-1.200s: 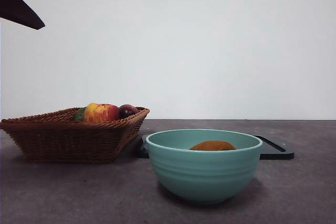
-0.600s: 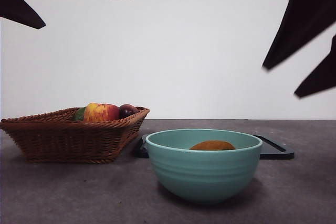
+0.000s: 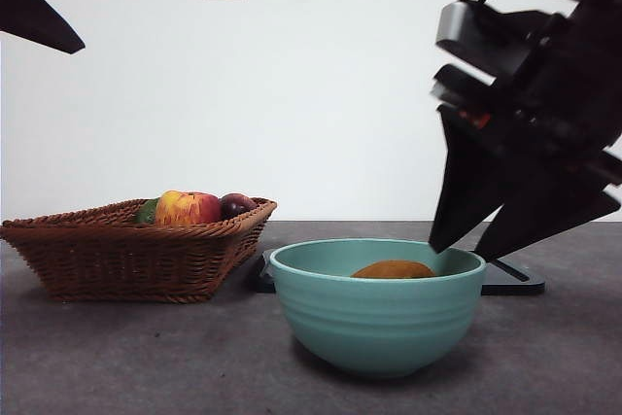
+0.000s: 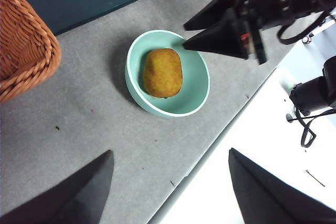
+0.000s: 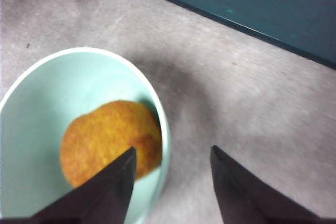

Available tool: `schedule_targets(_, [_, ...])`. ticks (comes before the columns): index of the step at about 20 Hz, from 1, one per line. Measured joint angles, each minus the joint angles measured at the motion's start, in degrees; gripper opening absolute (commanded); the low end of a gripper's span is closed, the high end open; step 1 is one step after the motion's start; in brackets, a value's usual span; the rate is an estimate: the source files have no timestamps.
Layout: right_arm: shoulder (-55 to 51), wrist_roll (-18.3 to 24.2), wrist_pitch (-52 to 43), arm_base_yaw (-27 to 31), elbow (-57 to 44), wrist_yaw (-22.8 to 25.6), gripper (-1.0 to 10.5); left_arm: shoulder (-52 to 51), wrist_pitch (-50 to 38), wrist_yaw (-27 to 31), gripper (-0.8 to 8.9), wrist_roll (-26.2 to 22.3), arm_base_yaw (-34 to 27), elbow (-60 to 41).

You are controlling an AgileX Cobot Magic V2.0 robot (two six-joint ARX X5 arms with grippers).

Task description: Pick up the wifruite, put it on the bowl, pick up the plate, put it on desk

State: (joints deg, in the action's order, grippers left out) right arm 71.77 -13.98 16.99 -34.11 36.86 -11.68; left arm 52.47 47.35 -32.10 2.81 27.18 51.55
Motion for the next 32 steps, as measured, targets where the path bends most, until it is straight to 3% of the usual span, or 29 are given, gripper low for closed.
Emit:
schedule_targets(4, [3.0,0.0,-1.5,-0.3,0.0,2.8,1.4,0.0,0.0,0.0,3.43,-0.2,0.0,0.0])
schedule_targets(10, [3.5,0.0,-3.1,-0.9,0.0,2.7,0.1,0.0,0.0,0.0,3.43,-0.4,0.0,0.0])
schedule_targets(21, [3.5,0.0,-2.4,-3.0,3.9,2.8,0.1,0.0,0.0,0.0,3.44,-0.8,0.0,0.0])
schedule_targets(28, [5.1,0.7,-1.3,2.8,12.7,2.9,0.1,0.0,0.0,0.0,3.44,-0.9,0.0,0.0])
schedule_targets(32, [11.8,2.7,-1.3,7.8,19.5,2.9,0.1,0.0,0.0,0.0,3.44,-0.9,0.0,0.0])
